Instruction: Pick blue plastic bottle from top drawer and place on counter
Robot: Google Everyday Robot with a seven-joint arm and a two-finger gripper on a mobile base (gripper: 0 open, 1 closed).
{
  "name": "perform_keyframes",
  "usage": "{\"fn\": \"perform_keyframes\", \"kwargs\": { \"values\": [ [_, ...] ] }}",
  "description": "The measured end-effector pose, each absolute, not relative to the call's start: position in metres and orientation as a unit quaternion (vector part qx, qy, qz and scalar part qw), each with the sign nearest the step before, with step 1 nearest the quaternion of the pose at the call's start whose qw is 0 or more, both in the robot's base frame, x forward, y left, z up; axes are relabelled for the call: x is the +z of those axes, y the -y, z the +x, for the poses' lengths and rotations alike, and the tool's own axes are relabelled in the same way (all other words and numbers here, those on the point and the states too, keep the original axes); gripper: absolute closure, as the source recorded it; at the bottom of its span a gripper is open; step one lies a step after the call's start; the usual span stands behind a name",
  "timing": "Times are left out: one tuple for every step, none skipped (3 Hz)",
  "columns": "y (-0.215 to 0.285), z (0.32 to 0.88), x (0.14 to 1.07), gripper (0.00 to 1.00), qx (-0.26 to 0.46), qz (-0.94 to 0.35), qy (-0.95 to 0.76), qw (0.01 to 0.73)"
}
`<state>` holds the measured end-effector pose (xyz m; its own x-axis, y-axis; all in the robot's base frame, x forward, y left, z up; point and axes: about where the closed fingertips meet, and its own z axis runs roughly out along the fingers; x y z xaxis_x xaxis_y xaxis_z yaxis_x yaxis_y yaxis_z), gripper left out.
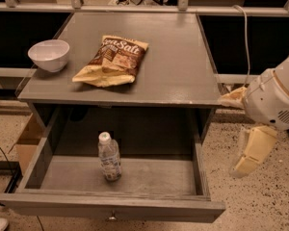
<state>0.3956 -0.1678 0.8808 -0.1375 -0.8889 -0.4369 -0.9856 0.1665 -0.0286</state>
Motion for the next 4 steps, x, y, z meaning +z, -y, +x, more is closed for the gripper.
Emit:
{"fn": "perform_keyframes", "kwargs": {
  "values": [
    [0.159,0.396,0.856,0.0,0.161,-0.625,-0.742,0.183],
    [0.146,0.401,0.827,0.0,0.184,-0.621,-0.739,0.182],
    [0.138,0.401,0.818,0.0,0.189,-0.624,-0.736,0.181],
    [0.123,0.417,0.794,0.0,0.196,-0.622,-0.736,0.185]
  ]
}}
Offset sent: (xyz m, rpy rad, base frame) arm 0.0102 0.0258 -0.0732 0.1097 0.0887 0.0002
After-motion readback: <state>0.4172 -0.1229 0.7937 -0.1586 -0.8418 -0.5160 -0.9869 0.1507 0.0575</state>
